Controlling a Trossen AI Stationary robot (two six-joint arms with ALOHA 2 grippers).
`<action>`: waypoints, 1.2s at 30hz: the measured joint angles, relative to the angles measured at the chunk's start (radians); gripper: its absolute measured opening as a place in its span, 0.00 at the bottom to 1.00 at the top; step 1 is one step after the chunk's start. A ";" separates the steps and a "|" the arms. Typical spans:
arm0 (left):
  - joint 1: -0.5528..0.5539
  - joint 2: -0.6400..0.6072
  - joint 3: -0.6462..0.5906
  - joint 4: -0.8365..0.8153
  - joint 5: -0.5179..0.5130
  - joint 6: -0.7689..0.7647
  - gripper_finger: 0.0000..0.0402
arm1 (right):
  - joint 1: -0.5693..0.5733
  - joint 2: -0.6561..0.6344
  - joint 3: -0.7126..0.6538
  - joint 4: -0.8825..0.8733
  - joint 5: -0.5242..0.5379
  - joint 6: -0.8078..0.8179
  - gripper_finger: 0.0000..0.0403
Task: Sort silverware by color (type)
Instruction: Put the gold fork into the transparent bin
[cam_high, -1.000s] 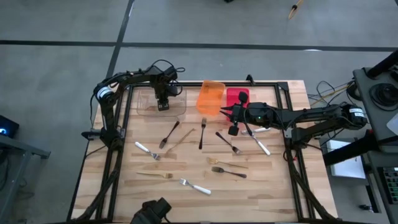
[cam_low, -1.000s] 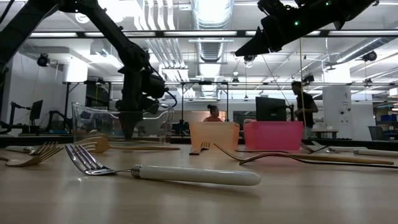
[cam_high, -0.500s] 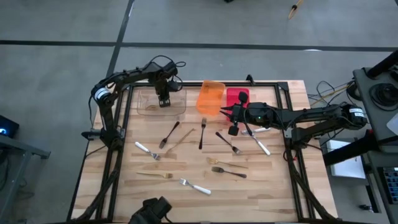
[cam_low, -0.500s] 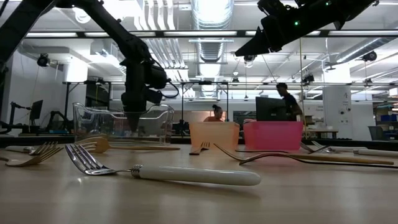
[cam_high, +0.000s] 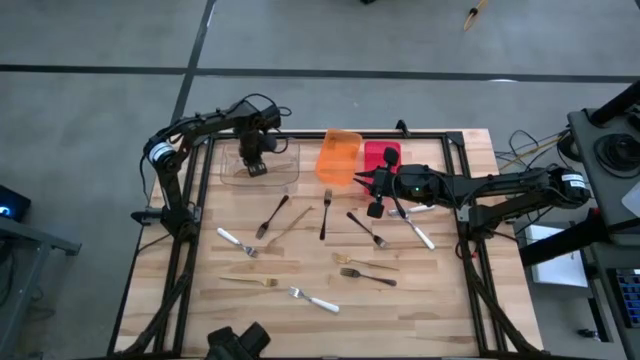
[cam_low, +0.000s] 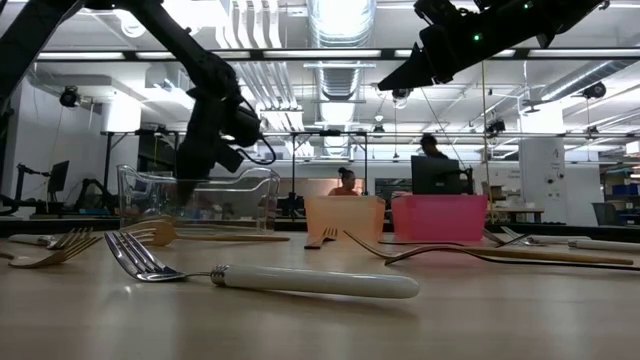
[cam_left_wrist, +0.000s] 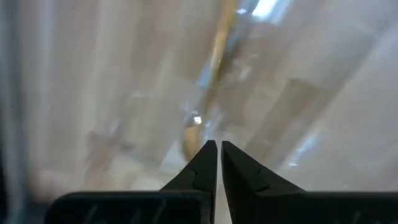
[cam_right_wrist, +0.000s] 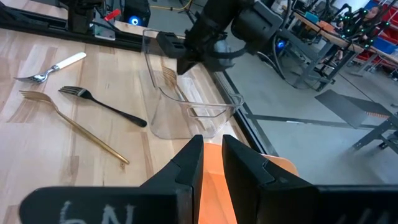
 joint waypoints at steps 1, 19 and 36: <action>0.000 0.000 -0.001 -0.001 -0.017 -0.006 0.03 | 0.000 0.000 0.000 0.000 0.000 0.000 0.13; 0.000 0.000 -0.115 0.102 -0.092 -0.053 0.25 | 0.000 0.000 0.000 0.000 0.000 -0.001 0.13; 0.000 -0.008 -0.207 0.215 -0.137 -0.032 0.23 | 0.000 0.000 0.000 0.063 0.000 -0.059 0.13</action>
